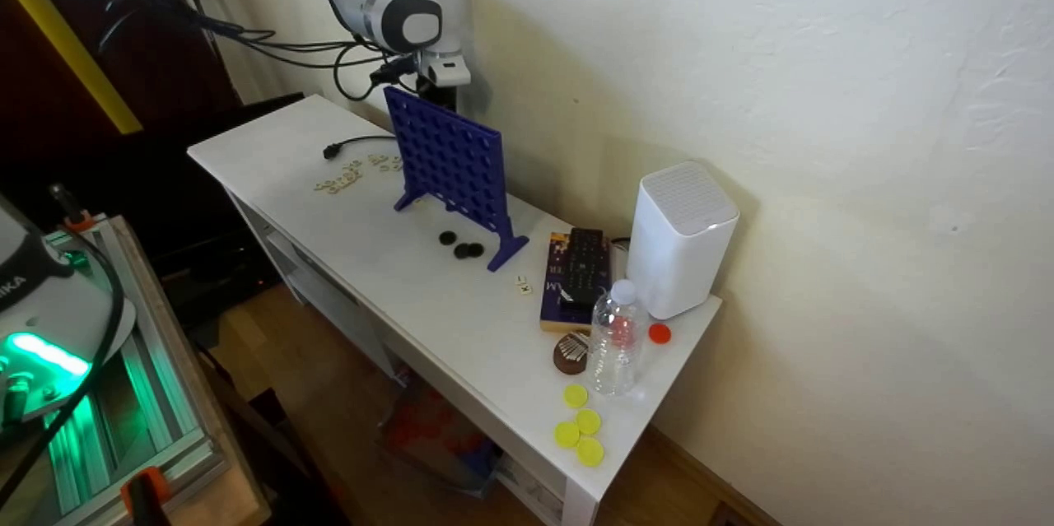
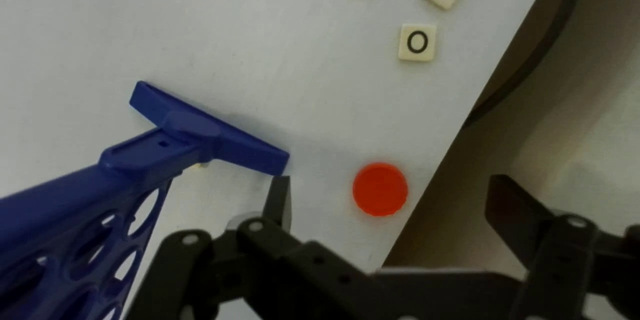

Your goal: Move the orange object to the right

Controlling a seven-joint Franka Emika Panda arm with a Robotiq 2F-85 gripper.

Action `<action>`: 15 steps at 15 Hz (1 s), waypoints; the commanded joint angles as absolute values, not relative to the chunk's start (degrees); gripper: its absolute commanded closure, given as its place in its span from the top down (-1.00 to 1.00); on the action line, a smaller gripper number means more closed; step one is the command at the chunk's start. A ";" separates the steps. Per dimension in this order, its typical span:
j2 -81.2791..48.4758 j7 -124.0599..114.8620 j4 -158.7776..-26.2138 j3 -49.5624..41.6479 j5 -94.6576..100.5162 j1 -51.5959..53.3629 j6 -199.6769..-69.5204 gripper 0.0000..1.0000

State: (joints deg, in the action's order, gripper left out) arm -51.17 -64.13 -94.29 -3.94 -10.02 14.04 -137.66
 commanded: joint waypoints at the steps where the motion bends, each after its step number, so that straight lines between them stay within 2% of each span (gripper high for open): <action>1: -53.15 -72.82 -92.87 -5.24 -10.38 15.52 -138.10 1.00; 15: -57.90 -81.47 -92.15 -6.92 -9.29 16.79 -148.05 1.00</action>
